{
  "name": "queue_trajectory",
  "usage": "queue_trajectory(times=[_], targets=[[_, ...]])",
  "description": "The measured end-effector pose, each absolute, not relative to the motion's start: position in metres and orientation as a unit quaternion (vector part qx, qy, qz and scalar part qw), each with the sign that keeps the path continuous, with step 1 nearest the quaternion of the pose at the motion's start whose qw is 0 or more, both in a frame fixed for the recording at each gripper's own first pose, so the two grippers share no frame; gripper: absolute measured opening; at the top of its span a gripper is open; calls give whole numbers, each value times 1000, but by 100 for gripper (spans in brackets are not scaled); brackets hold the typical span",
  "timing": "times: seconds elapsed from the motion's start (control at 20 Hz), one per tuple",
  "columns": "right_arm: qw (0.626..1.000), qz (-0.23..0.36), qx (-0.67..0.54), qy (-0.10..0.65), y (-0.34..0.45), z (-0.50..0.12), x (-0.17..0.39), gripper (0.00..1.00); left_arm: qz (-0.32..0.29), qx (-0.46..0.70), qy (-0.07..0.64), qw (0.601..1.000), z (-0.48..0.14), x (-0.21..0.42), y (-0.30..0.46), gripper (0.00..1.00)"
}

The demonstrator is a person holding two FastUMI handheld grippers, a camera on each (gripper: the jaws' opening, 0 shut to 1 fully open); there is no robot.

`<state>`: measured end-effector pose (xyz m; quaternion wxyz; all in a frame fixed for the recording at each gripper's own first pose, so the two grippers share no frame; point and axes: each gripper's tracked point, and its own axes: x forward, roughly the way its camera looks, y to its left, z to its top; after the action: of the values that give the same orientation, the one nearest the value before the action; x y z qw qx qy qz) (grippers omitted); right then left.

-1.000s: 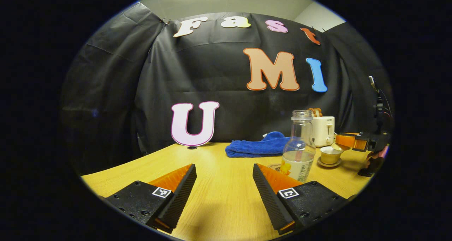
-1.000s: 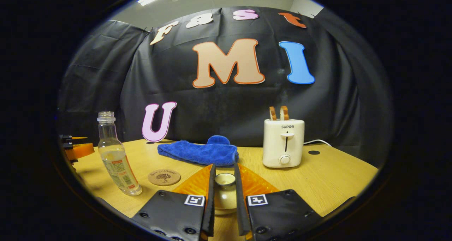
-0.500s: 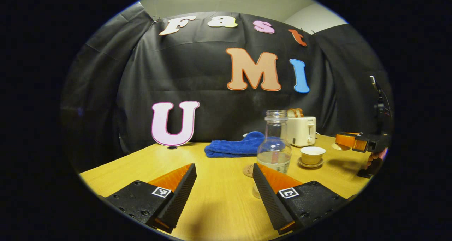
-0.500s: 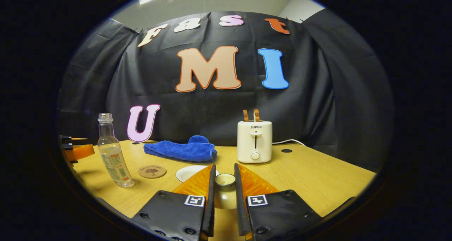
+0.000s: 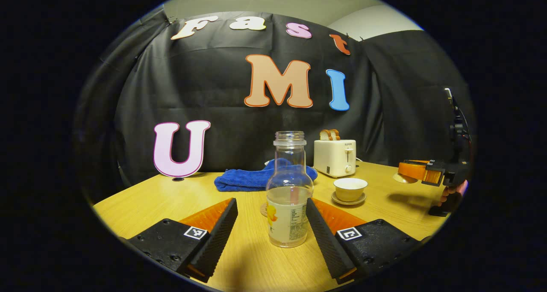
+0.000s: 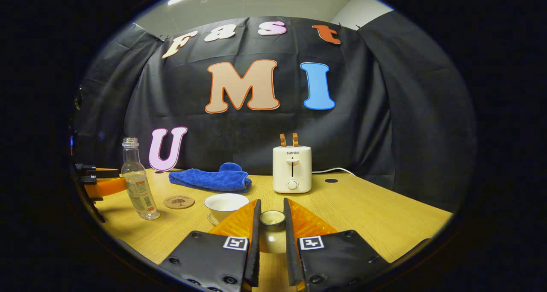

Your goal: Open the teacup lid with one hand, grasp the water bottle and pour water into the teacup with the other hand; after pouring, place the water bottle on the coaster and then close the teacup lid.

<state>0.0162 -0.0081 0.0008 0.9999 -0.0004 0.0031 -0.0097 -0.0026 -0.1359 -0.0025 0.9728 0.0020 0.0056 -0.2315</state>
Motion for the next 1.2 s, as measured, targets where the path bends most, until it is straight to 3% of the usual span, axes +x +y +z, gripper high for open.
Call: queue_trajectory(times=[0.8, 0.95, 1.2], targets=[[1000, -9, -1, 2, -7, 0, 16, 29, -253, 38, 101, 961, -33, 27, -173, 93], [1000, -8, -1, 2, -8, 0, 17, 29, -248, 42, 105, 962, -34, 28, -173, 75], [1000, -7, -1, 2, -8, 1, 15, 29, -249, 52, 105, 961, -34, 30, -177, 73]])
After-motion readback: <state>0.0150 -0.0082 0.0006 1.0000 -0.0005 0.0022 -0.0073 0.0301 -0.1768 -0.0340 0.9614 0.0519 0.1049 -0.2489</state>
